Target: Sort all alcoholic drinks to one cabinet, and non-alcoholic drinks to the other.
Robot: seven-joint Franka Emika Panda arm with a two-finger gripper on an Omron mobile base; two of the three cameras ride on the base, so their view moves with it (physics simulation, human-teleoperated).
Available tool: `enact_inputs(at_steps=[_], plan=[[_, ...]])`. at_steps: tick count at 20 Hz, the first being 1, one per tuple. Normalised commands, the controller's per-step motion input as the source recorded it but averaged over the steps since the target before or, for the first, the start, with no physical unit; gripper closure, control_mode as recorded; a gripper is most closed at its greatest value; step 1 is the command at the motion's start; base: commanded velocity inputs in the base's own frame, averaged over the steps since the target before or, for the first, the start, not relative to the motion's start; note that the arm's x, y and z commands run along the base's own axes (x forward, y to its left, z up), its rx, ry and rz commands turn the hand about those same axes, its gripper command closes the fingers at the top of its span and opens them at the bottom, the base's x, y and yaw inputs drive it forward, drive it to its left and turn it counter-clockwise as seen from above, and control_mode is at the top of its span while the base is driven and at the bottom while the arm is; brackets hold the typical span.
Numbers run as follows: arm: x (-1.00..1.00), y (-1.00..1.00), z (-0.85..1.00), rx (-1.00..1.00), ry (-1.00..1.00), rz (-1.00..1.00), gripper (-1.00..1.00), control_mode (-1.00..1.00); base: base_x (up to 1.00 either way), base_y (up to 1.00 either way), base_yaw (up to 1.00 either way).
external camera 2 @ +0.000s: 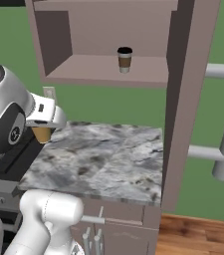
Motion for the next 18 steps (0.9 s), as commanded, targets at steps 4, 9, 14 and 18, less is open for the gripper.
enact_inputs(at_steps=[4, 9, 14, 18], plan=[[-0.06, -0.04, 0.0, 0.0, 0.01, 0.0, 1.0, -1.0, 0.0, 0.0, 0.0], [-0.18, -0.01, 0.07, 0.0, -0.06, 0.0, 1.0, -1.0, 0.0, 0.0, 0.0], [-0.14, 0.0, 0.15, -0.01, -0.09, 0.0, 1.0, -1.0, 0.0, 0.0, 0.0], [-0.09, -0.02, 0.19, -0.01, -0.08, -0.02, 1.0, -1.0, 0.0, 0.0, 0.0]])
